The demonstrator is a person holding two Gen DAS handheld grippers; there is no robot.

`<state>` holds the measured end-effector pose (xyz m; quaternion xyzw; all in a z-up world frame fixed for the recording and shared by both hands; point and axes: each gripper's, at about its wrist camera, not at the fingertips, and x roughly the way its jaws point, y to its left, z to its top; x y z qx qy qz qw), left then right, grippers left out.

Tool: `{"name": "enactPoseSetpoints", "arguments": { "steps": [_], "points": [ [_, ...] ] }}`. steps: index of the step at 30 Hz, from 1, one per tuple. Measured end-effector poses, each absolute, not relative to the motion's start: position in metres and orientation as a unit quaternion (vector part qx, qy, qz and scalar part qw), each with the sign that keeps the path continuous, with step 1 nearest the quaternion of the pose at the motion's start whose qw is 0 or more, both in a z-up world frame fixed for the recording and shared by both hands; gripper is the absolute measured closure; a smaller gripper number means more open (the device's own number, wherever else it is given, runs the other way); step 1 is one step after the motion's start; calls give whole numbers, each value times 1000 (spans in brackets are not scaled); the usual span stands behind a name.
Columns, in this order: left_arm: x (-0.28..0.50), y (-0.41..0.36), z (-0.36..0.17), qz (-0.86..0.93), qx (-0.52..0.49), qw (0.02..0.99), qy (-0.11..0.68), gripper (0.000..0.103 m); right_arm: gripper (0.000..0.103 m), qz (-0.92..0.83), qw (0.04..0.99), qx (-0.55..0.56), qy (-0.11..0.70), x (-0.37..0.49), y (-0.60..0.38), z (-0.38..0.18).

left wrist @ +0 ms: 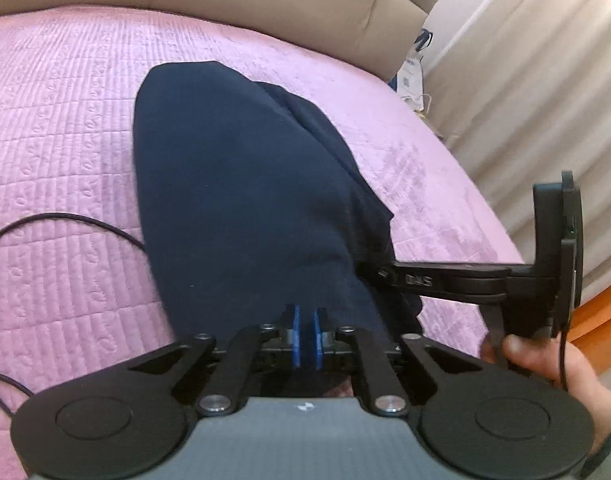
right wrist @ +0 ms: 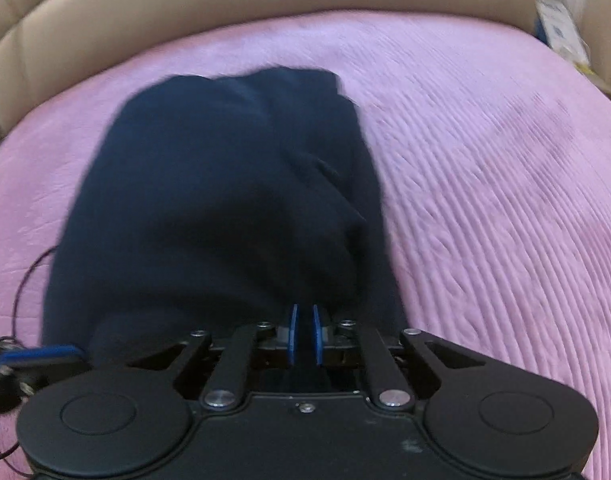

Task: Fold large clothes

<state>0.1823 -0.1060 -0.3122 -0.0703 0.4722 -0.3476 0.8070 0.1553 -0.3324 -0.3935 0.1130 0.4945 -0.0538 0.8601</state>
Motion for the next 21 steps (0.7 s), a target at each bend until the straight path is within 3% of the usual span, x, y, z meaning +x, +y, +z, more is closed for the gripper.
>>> {"name": "enactPoseSetpoints", "arguments": {
  "steps": [4,6,9,11,13,16,21],
  "points": [
    [177,-103,-303,-339,-50,810,476,95,101,-85,835,128,528,135,-344,-395],
    [172,-102,-295,-334,-31,815,473,94,93,-95,826,138,539,122,-348,-389],
    [165,-103,-281,-318,-19,822,472,88,89,-115,810,150,555,103,-352,-375],
    [157,-102,-272,-310,-9,826,470,87,80,-126,803,147,564,92,-351,-365],
    [145,-99,-259,-306,3,829,467,87,60,-126,794,148,576,86,-347,-354],
    [123,-91,-234,-309,15,837,451,85,42,-101,809,124,566,75,-332,-327],
    [98,-68,-182,-298,20,861,411,81,26,-86,849,68,517,59,-307,-266]
  ]
}}
